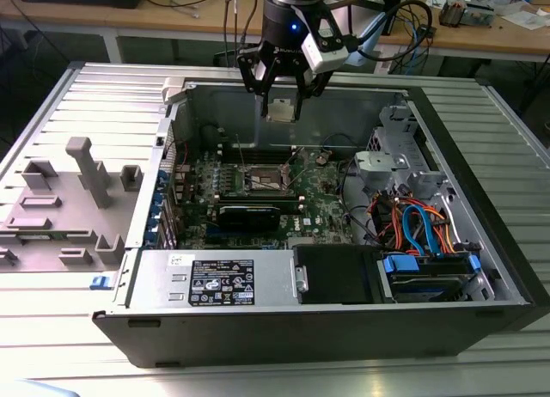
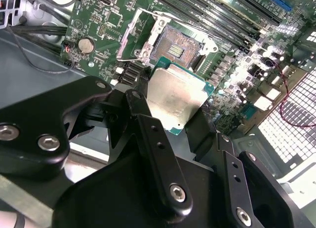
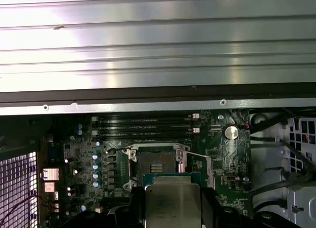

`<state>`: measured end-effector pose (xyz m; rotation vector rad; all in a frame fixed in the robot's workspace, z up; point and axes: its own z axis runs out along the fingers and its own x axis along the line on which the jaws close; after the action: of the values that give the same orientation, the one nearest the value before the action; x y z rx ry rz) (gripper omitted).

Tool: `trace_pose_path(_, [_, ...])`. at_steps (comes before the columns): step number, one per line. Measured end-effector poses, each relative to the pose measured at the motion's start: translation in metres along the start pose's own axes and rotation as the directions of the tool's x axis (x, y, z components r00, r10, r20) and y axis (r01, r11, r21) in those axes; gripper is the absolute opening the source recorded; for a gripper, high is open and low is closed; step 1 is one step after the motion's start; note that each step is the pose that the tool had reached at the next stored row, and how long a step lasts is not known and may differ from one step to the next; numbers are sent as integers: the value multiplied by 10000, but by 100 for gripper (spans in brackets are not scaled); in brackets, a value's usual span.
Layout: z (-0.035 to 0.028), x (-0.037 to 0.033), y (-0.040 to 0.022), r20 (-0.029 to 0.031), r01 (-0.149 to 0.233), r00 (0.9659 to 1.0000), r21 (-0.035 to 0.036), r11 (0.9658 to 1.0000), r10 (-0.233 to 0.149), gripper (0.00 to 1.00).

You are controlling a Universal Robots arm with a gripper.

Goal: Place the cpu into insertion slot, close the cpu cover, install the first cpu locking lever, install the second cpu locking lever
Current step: 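Place the cpu into insertion slot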

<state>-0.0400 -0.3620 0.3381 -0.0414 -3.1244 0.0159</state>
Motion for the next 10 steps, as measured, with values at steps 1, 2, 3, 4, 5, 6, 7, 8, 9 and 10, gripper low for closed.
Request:
trace_pose_path(1, [1, 0, 0, 0, 0, 10000, 6, 10000, 0, 55])
trace_pose_path(2, [2, 0, 0, 0, 0, 10000, 11, 10000, 0, 55])
trace_pose_path(3, [2, 0, 0, 1, 0, 10000, 15, 10000, 0, 55])
trace_pose_path(4, [4, 0, 0, 1, 0, 10000, 24, 10000, 0, 55])
trace_pose_path(5, [4, 0, 0, 1, 0, 10000, 30, 10000, 0, 55])
trace_pose_path(6, [6, 0, 0, 1, -1, 10000, 38, 10000, 1, 55])
trace_pose_path(7, [6, 0, 0, 1, 0, 10000, 43, 10000, 0, 55])
trace_pose_path(8, [7, 0, 0, 1, -1, 10000, 47, 10000, 1, 55])
trace_pose_path(9, [8, 0, -1, 2, -1, 10000, 52, 10000, 1, 55])
trace_pose_path(10, [8, 0, -1, 1, -1, 10000, 55, 10000, 1, 55])
